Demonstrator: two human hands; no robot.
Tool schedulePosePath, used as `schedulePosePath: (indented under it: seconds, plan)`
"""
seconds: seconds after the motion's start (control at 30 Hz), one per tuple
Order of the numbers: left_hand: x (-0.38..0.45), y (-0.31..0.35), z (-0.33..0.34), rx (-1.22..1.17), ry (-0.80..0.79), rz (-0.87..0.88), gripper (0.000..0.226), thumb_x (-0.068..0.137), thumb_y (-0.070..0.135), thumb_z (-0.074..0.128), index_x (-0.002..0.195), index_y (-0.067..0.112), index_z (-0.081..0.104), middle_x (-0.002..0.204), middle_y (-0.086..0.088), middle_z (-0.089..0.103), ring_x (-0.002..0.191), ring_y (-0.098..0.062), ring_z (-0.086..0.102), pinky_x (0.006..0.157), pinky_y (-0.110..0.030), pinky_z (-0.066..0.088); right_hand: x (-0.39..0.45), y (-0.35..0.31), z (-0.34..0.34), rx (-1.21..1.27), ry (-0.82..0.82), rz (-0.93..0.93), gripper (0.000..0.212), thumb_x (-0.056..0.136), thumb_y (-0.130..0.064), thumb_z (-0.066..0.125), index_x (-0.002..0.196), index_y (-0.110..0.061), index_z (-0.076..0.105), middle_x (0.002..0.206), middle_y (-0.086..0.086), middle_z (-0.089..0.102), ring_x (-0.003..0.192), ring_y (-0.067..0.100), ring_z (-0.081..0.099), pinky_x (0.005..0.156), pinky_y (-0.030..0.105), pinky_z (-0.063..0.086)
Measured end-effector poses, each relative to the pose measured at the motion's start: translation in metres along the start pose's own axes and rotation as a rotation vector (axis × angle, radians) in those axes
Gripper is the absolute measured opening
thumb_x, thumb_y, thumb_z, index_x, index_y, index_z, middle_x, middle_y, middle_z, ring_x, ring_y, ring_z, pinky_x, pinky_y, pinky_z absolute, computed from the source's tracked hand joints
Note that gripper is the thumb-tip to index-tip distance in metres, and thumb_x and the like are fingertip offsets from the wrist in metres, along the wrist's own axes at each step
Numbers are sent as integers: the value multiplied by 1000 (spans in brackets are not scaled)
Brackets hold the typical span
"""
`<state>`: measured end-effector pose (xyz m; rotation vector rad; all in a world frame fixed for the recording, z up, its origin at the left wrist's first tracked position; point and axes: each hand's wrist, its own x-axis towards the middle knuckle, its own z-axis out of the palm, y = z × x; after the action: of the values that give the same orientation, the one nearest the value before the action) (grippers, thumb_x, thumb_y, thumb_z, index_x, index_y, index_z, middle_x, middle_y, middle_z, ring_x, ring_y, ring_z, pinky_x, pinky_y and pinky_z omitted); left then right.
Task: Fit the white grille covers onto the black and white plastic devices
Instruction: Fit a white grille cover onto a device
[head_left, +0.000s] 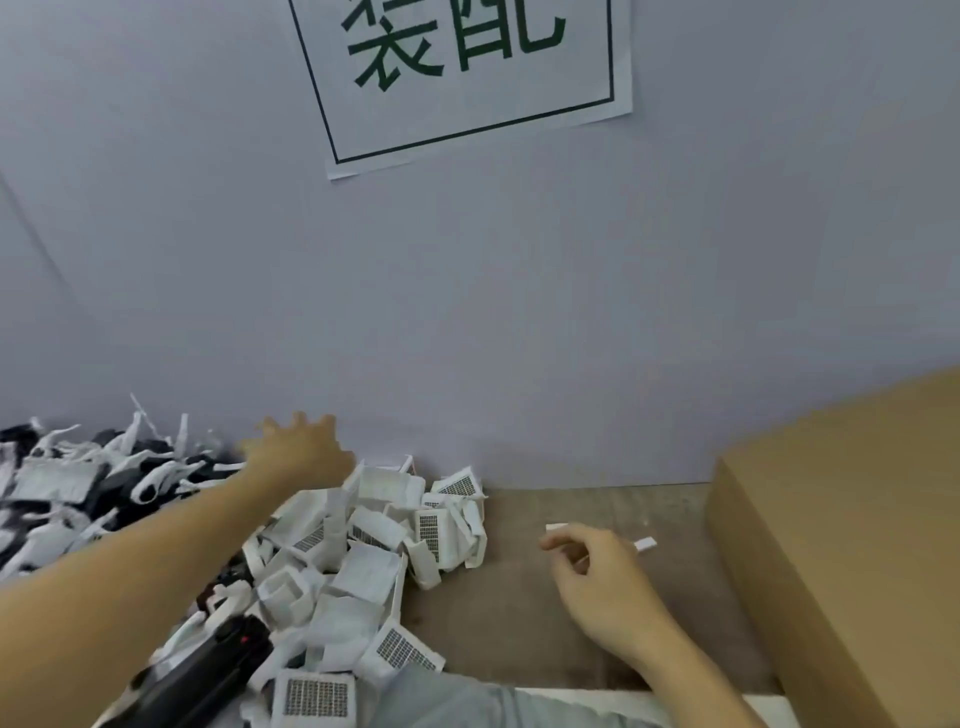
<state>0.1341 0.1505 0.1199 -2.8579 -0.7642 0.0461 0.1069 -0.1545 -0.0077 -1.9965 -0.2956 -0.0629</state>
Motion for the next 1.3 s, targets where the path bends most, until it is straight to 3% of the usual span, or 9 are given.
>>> schedulePosePath:
  seconds: [0.1, 0.23, 0.47, 0.7, 0.8, 0.93, 1.1, 1.2, 1.3]
  plan:
    - [34, -45, 21, -5, -93, -158, 74, 94, 67, 28, 158, 31, 17, 167, -9, 7, 150, -47, 4, 119, -65, 9, 0, 1, 0, -12, -11, -7, 22, 95, -13, 54, 93, -28, 70, 90, -10, 65, 70, -4, 58, 59, 8, 43]
    - [51, -64, 46, 77, -172, -242, 77, 91, 64, 45, 157, 36, 18, 166, -14, 11, 149, -49, 5, 119, -62, 15, 1, 3, -1, -11, -6, -10, 25, 94, -10, 54, 89, -29, 70, 82, -7, 64, 65, -6, 58, 58, 10, 46]
    - [57, -62, 44, 183, 24, 67, 27, 91, 16, 48, 117, 11, 52, 124, -8, 57, 111, -27, 59, 88, -36, 52, 4, 4, 0, -10, -13, 11, 24, 93, -8, 54, 92, -25, 71, 75, -5, 63, 62, -6, 57, 57, 10, 46]
    - [38, -55, -12, -544, 319, -72, 31, 84, 24, 79, 87, 3, 57, 76, -15, 62, 69, -28, 59, 60, -34, 47, 5, 4, -1, 20, -10, 50, 25, 94, -9, 53, 92, -26, 71, 82, -6, 64, 58, 0, 57, 52, 12, 45]
    - [0, -31, -34, -911, 431, -27, 33, 82, 19, 82, 100, 7, 58, 97, -17, 66, 79, -34, 69, 74, -42, 58, 4, 0, -1, 83, 4, 88, 25, 95, -10, 53, 92, -26, 72, 88, -9, 67, 64, 5, 60, 57, 14, 47]
    - [-80, 29, -33, -1207, 520, 189, 33, 79, 13, 83, 94, 23, 55, 99, -1, 64, 77, -23, 67, 63, -32, 51, 0, -16, -3, 393, 8, 149, 26, 103, -14, 49, 93, -13, 72, 76, 3, 74, 60, 12, 63, 56, 25, 47]
    - [-158, 111, 18, -1359, 440, 313, 42, 73, 9, 86, 85, 28, 50, 98, 4, 60, 87, -17, 61, 67, -26, 45, -10, -29, -10, 816, -10, 183, 46, 105, -40, 39, 102, -8, 73, 88, 10, 77, 73, 22, 72, 64, 32, 47]
    - [-176, 142, 50, -1329, 403, 397, 38, 72, -3, 80, 81, 24, 55, 95, 9, 58, 87, -11, 57, 70, -17, 44, -17, -26, -15, 715, -61, 127, 45, 102, -50, 39, 101, -28, 78, 95, 3, 78, 82, 19, 74, 74, 34, 50]
    - [-175, 150, 65, -1400, 203, 524, 32, 73, -5, 71, 88, 22, 61, 101, 7, 67, 96, -11, 64, 80, -16, 50, -14, -18, -14, 613, 37, 142, 35, 102, -38, 50, 103, -14, 76, 91, 8, 78, 84, 21, 74, 69, 32, 53]
